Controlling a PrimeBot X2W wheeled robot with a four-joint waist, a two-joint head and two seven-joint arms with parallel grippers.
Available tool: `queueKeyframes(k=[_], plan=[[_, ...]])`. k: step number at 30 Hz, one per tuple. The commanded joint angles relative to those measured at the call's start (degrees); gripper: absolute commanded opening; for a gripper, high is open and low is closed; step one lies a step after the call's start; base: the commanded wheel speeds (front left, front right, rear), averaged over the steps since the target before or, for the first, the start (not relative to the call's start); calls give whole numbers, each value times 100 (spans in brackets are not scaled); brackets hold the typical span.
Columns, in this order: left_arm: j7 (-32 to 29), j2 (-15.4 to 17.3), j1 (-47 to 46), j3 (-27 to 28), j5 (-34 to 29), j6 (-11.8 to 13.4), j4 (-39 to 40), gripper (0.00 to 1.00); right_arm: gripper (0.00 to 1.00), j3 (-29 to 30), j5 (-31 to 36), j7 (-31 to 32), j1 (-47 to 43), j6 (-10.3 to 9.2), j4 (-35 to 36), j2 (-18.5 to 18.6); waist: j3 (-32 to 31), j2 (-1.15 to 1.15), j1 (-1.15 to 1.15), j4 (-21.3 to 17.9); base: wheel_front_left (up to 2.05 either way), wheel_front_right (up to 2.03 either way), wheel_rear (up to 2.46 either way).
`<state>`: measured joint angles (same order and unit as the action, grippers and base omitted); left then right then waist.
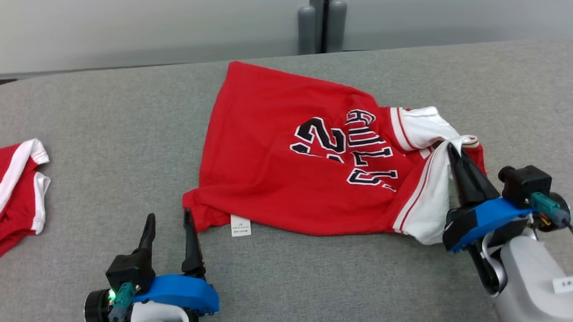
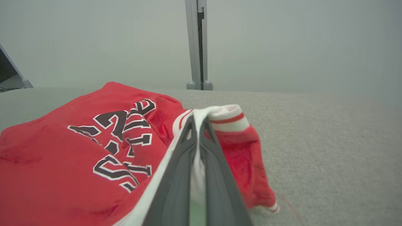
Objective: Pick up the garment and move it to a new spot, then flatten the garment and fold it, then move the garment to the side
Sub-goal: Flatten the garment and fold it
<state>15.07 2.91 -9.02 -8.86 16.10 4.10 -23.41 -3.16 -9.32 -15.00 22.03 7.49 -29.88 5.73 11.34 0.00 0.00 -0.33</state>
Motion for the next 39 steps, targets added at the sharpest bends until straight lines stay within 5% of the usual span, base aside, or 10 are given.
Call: queueKeyframes(k=[1, 4, 5, 6, 10, 22, 39], plan=[[15, -2, -126, -96, 30, 19, 4, 100, 0, 124, 155, -25, 270, 1, -232, 64, 183, 0, 0, 241, 0, 0, 0], [15, -4, -224, -302, 96, 39, 25, 100, 0, 508, 473, -26, 665, 1, -697, 127, 308, 0, 0, 499, 0, 0, 0], [15, -5, -242, -345, 104, 49, 24, 100, 35, 646, 600, -25, 752, 1, -872, 124, 330, 0, 0, 553, 0, 0, 0], [15, -2, -259, -389, 117, 65, 23, 100, 100, 754, 697, -25, 812, 1, -1062, 120, 350, 0, 0, 609, 0, 0, 0], [15, -3, -252, -333, 132, 144, 79, 100, 100, 1089, 927, -29, 1052, 1, -1092, 21, 339, 0, 0, 634, 0, 0, 0], [15, 0, 231, 430, -271, 255, 439, 100, 100, 1377, 536, -25, -581, 1, 1017, -237, -358, 0, 0, 49, 0, 0, 0], [15, 0, 1054, 379, -977, 125, 87, 100, 100, 827, 486, -25, -1688, 1, 558, -273, -1126, 0, 0, -138, 0, 0, 0]])
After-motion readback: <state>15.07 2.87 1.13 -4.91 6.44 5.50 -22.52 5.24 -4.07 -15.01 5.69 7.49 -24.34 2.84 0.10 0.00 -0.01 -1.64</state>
